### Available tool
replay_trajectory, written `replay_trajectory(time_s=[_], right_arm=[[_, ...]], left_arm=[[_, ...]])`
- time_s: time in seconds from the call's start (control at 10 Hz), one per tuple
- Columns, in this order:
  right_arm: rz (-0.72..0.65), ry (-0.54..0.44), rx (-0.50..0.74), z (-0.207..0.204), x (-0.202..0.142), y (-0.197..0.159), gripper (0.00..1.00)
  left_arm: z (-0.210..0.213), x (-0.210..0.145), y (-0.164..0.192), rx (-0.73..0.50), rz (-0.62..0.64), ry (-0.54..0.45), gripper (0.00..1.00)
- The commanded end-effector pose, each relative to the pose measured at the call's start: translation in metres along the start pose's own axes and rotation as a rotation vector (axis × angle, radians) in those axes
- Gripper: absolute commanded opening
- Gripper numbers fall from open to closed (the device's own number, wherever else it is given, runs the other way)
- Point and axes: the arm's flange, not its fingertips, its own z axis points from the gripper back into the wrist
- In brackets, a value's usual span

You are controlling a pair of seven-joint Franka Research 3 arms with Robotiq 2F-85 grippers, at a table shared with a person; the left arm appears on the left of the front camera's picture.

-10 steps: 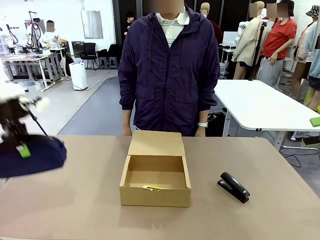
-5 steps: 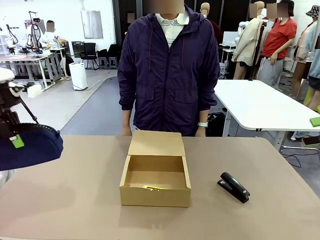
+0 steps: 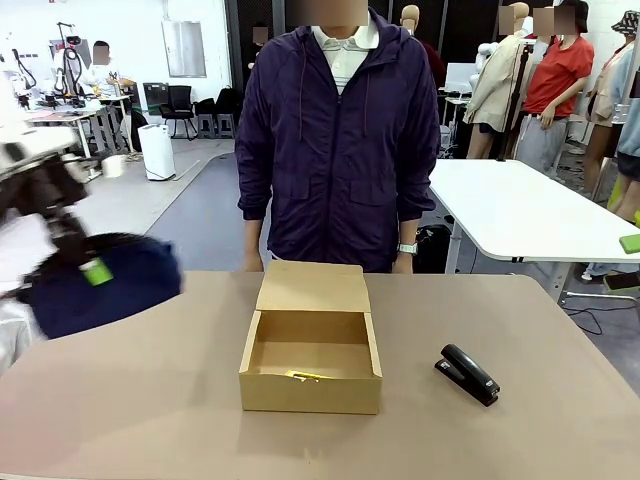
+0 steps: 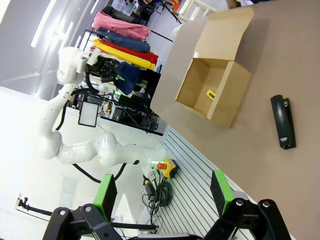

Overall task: Pack the items into the box.
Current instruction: Pick up the item specified by the human and place it in the Mailer Box.

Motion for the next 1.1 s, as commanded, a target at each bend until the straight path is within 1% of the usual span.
replay_trajectory(time_s=[0.0,0.1,0.2,0.3,0.4,0.6,0.7,0.8,1.0], right_arm=[[0.029,0.009,0.001,0.003,-0.001,0.000,1.00],[0.029,0.009,0.001,0.003,-0.001,0.000,1.00],[0.029,0.009,0.001,0.003,-0.001,0.000,1.00],[0.029,0.009,0.001,0.003,-0.001,0.000,1.00],[0.029,0.009,0.001,0.003,-0.001,0.000,1.00],[0.029,0.009,0.001,0.003,-0.001,0.000,1.00],[0.029,0.009,0.001,0.003,-0.001,0.000,1.00],[0.029,0.009,0.001,0.003,-0.001,0.000,1.00],[0.029,0.009,0.001,0.003,-0.001,0.000,1.00]], left_arm=[[-0.033,0.091,-0.027,0.044,-0.127,0.049,0.00],[-0.053,0.135,-0.040,0.084,-0.172,0.097,0.00],[-0.076,0.177,-0.053,0.168,-0.214,0.113,0.00],[-0.100,0.205,-0.065,0.202,-0.276,0.130,0.00],[-0.124,0.223,-0.075,0.190,-0.357,0.124,0.00],[-0.180,0.236,-0.081,0.212,-0.460,0.145,0.00],[-0.213,0.237,-0.081,0.253,-0.461,0.217,0.00],[-0.229,0.235,-0.080,0.158,-0.451,0.220,0.00],[-0.252,0.230,-0.075,0.165,-0.443,0.274,0.00]])
